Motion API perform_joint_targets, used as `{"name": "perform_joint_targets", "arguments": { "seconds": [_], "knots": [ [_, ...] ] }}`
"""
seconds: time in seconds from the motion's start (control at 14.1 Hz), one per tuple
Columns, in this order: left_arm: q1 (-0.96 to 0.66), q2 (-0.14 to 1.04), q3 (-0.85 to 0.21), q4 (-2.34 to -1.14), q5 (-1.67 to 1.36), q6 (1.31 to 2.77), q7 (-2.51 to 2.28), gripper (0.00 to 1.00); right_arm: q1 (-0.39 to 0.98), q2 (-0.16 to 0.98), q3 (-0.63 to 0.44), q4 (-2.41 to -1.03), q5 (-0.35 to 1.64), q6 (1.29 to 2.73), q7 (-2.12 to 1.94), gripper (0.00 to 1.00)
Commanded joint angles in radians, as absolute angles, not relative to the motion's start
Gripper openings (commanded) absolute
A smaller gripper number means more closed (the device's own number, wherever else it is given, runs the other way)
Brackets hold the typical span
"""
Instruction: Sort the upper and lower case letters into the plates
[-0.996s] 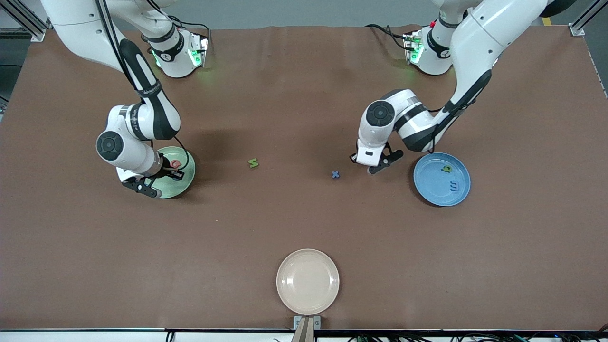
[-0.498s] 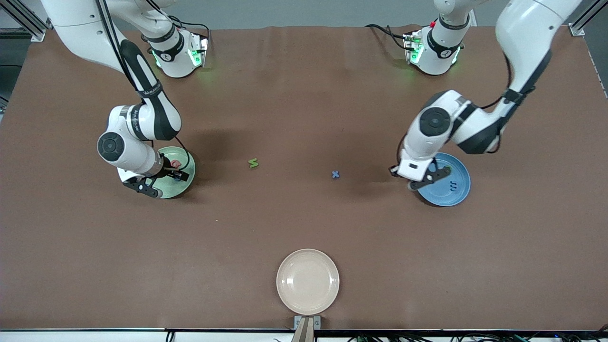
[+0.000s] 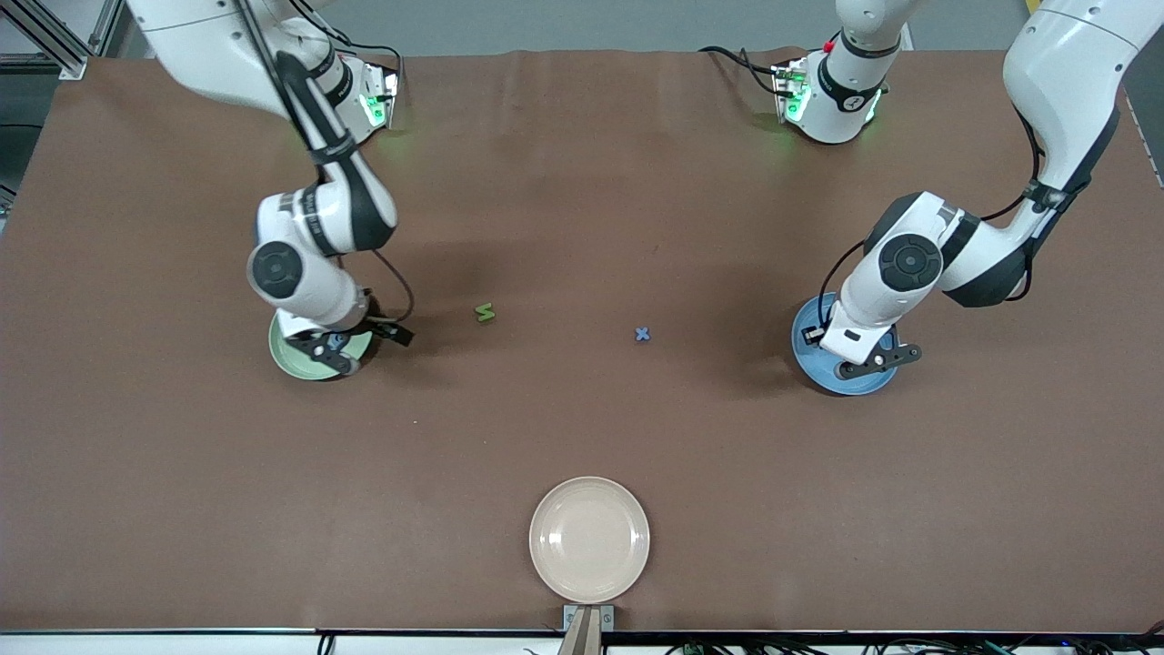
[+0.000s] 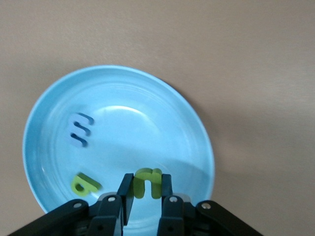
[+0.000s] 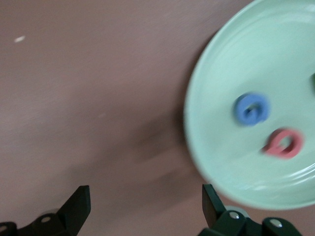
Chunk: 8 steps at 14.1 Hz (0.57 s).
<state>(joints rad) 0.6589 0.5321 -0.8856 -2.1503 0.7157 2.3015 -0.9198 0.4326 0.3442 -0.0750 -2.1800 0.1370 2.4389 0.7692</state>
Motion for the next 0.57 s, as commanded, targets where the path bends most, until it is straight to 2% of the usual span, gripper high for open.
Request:
{"name": "perform_joint_targets", "arguments": {
  "seconds": [0.0, 0.5],
  "knots": [
    [0.692, 0.583, -0.902, -2.151, 0.8, 2.307, -0.91, 0.07, 0.518, 0.36, -0.083, -2.172, 0.149, 2.491, 0.969, 1.0],
    [0.739, 0.65, -0.894, -2.152, 0.91, 2.324, -0.87, 0.07, 0.653, 0.472, -0.083, -2.166, 0.156, 2.663, 1.342, 0.99]
  ]
}}
